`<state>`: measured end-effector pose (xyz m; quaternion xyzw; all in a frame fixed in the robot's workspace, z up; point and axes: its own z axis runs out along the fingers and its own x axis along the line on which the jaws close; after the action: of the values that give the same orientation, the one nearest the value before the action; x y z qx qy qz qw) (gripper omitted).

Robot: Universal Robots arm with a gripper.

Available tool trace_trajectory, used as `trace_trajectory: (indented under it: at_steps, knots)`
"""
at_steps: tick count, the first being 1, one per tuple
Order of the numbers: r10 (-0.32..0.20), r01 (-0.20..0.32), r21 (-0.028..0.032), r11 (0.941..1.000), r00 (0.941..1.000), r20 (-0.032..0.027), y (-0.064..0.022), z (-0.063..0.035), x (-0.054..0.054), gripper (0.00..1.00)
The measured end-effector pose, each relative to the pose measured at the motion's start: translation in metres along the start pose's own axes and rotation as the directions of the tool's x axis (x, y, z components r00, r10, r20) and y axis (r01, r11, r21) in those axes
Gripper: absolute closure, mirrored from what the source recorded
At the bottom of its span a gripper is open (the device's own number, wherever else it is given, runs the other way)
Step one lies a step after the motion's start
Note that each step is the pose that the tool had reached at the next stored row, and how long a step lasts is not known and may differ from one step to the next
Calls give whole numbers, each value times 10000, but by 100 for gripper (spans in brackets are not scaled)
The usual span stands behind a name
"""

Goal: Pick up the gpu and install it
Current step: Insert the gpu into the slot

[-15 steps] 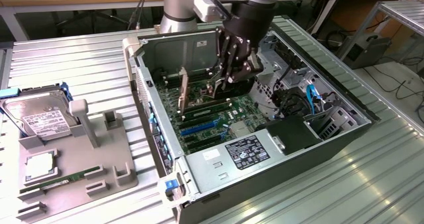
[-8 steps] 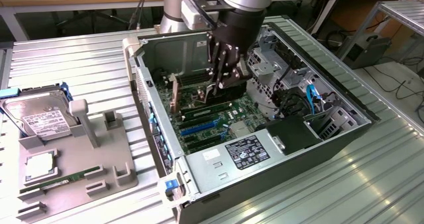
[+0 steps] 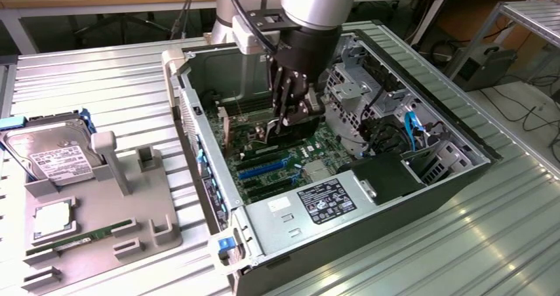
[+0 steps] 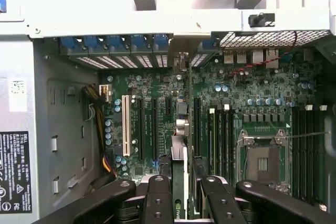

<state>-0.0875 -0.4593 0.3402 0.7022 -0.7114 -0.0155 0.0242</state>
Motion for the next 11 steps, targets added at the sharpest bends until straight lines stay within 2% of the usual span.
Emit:
trace_trajectory:
  at_steps: [11]
  knots:
    - [-59,59,25,10000,10000,-3,15,224,-9,74]
